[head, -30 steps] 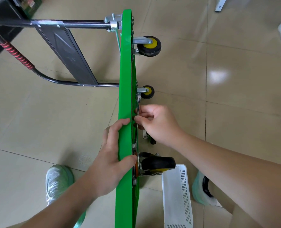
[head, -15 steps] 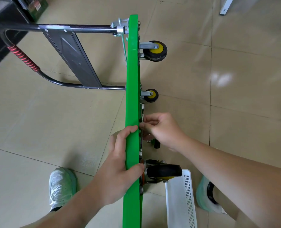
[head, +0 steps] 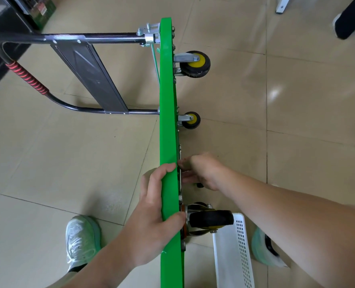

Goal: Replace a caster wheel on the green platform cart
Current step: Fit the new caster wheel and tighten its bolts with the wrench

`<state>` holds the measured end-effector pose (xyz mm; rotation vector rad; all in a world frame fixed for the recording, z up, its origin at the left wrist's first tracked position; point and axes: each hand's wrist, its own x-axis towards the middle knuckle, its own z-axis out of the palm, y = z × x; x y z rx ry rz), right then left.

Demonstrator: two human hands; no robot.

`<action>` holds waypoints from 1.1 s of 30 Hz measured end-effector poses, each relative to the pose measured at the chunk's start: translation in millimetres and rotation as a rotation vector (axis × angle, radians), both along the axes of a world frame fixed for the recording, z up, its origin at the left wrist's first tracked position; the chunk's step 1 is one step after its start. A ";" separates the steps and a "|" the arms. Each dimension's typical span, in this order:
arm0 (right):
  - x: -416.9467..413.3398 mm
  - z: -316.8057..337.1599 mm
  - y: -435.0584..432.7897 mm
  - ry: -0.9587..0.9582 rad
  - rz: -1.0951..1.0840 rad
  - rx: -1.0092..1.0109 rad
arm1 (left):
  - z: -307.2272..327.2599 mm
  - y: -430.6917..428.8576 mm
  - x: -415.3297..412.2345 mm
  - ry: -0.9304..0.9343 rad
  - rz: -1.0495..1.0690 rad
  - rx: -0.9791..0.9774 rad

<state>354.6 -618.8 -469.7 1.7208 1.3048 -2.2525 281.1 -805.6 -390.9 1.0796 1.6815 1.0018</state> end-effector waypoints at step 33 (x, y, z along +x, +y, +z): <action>29.7 43.4 -25.7 0.267 0.206 0.697 | -6.1 -2.4 3.5 -0.031 0.040 0.019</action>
